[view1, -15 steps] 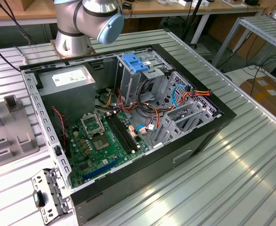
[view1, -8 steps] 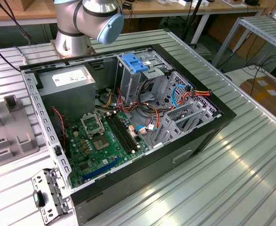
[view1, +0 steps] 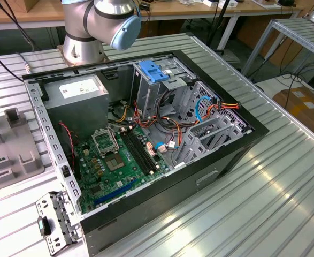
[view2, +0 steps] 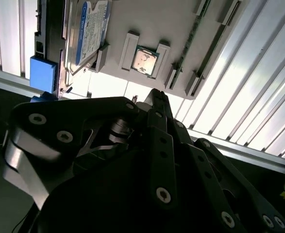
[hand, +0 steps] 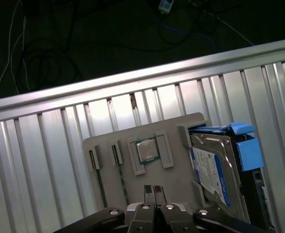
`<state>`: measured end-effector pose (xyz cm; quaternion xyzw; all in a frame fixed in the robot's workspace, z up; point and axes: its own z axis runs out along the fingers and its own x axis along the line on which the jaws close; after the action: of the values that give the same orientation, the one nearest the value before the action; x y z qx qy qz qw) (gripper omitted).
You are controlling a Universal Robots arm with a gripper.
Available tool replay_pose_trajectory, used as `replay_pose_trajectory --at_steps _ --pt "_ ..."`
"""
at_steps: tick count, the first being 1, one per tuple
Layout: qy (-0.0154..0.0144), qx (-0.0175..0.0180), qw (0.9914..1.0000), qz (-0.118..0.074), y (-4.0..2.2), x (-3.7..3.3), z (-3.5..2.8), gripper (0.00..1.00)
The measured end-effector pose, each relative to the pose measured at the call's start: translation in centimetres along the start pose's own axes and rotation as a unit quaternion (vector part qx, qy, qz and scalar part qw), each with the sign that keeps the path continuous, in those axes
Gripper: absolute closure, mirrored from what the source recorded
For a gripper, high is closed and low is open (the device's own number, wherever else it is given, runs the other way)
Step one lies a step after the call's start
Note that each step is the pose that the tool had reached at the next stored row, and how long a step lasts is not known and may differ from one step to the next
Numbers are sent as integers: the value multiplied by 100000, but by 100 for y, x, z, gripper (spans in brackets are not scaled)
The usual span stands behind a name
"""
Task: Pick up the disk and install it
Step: 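Pick up the disk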
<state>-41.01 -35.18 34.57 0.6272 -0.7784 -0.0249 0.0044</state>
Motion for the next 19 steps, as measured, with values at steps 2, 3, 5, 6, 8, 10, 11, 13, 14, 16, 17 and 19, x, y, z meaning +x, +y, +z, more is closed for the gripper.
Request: replay_pose_trajectory --at_steps 2,3,5,6,8,10,11,13,14,16,17,19 --pt "24 -14 99999 -488 0 0 0 89" --pt "32 -16 99997 -729 0 0 0 89" --pt "57 -30 99992 -1269 0 0 0 89" --pt "68 -37 99988 -1530 0 0 0 89" --pt "89 -48 99979 -2026 0 0 0 89" --pt "117 -64 99966 -2621 0 0 0 89" --pt "129 -71 99958 -2877 0 0 0 89" --pt "152 -80 99940 -3458 0 0 0 89" --pt "163 -89 99933 -3656 0 0 0 89" --pt "183 -98 99916 -4086 0 0 0 89" --pt "194 -107 99905 -4362 0 0 0 89" --pt "216 -118 99882 -4852 0 0 0 89"
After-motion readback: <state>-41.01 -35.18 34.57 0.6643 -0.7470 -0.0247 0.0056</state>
